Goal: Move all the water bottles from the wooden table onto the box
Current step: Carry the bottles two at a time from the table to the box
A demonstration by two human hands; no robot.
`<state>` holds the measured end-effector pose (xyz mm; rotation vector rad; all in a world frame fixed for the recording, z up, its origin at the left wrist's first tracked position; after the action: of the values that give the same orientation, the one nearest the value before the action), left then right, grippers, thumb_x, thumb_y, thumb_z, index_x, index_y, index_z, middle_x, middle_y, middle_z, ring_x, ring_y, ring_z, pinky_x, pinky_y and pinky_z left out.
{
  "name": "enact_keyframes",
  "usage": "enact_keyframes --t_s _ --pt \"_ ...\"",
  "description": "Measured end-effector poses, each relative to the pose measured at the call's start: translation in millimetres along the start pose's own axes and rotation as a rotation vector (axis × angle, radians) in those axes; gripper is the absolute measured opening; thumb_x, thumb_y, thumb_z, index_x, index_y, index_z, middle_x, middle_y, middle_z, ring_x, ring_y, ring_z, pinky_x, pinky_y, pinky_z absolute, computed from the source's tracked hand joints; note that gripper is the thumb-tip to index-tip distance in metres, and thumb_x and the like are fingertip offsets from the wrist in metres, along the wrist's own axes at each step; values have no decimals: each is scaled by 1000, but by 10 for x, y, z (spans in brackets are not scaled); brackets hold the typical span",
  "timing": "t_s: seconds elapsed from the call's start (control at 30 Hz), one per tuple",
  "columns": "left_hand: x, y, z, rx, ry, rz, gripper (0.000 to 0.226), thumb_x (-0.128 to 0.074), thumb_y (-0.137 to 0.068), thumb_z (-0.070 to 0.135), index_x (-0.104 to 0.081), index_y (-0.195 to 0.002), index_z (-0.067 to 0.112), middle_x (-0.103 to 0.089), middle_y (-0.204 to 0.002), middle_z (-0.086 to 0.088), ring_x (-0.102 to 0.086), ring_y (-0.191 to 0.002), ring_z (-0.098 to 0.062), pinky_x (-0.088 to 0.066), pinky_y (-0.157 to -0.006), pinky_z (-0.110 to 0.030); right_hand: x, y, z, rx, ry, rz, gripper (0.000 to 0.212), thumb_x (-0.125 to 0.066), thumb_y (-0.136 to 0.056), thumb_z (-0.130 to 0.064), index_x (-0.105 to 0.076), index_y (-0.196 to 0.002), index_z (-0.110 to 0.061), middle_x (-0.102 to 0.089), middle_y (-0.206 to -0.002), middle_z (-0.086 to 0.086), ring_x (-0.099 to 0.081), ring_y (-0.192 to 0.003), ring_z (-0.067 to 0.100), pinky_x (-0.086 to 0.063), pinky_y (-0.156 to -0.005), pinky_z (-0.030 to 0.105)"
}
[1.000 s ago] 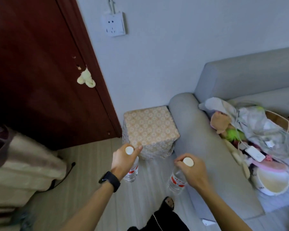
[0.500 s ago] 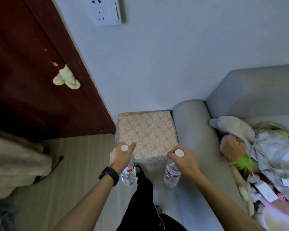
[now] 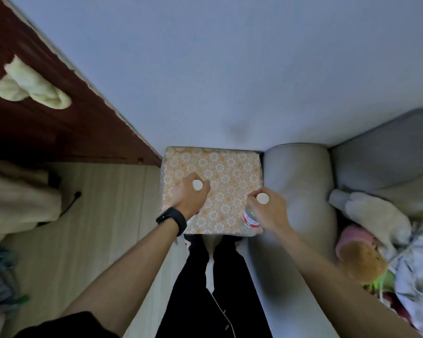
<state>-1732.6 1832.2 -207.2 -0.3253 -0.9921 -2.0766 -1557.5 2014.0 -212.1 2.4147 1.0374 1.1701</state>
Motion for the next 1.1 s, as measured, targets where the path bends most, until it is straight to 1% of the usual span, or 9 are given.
enact_keyframes --t_s 0.1,0.27,0.37,0.47,0.53,0.67,0.8,0.93,1.1 --pt "-233 -343 75 -1 -65 17 31 -61 -96 37 -57 -84 8 -56 -65 1 -48 -51 -12 -33 -34 -12 -83 -438 31 -22 -48 -19 5 -66 -84 -21 -69 -82 -22 -69 -85 -11 -62 -79 -2 -40 -61 3" --pt "-535 -825 142 -9 -53 32 34 -61 -95 43 -60 -89 10 -58 -69 5 -51 -57 -9 -36 -40 -15 -235 -1016 87 -48 -138 -28 8 -64 -86 -23 -71 -88 -29 -71 -100 -11 -65 -94 5 -46 -76 14" --pt "-730 -1045 177 -36 -65 17 35 -61 -93 51 -55 -83 18 -62 -72 4 -57 -63 -14 -42 -51 -27 -372 -1197 143 -18 -166 -61 17 -67 -90 -23 -71 -106 -24 -69 -115 -8 -66 -92 -3 -45 -70 5" --pt "-849 -1128 48 -24 -20 24 34 -62 -91 55 -57 -84 23 -67 -80 4 -63 -70 -14 -50 -57 -31 -550 -1266 283 -2 -110 -103 33 -67 -90 -27 -62 -123 -27 -63 -129 -8 -65 -108 9 -56 -91 27" --pt "-855 -1107 -63 -26 -8 58 31 -61 -94 52 -58 -85 22 -66 -84 8 -62 -74 -10 -50 -62 -29 -598 -1273 331 13 -85 -86 36 -66 -89 -27 -58 -125 -29 -61 -129 -9 -64 -110 15 -56 -94 41" --pt "-835 -1066 -185 -68 -79 46 29 -63 -92 51 -56 -101 25 -66 -108 4 -63 -88 -15 -58 -74 -37 -643 -1277 289 41 -48 -74 42 -69 -89 -24 -55 -128 -22 -58 -130 -5 -61 -114 20 -54 -97 45" --pt "-778 -997 -294 -22 -83 -1 70 -79 -78 52 -37 -133 41 -52 -133 1 -55 -100 -17 -51 -76 -33 -606 -1274 398 -51 77 -91 69 -74 -82 -52 -46 -138 -22 -47 -142 3 -57 -117 22 -52 -99 44" --pt "-680 -959 -488 139 42 126 89 -85 -66 57 -33 -139 47 -54 -135 1 -54 -103 -17 -45 -77 -32 -586 -1245 569 -45 221 -194 79 -78 -75 -59 -41 -139 -29 -56 -131 1 -61 -111 23 -53 -90 40" --pt "-971 -976 -629 177 -30 33 82 -83 -71 54 -42 -139 34 -57 -130 -7 -59 -107 -26 -50 -83 -35 -660 -1257 660 -7 246 -216 90 -77 -77 -60 -28 -147 -32 -58 -134 4 -59 -118 28 -52 -96 45"
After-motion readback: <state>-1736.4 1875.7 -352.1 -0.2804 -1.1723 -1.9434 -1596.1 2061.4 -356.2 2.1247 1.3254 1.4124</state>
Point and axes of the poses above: each hand's wrist, its own y-axis away from the middle knuckle, its own x-axis out of the back of the hand, z = x × y, the point moved 9 cm from there along -y, towards the middle knuckle
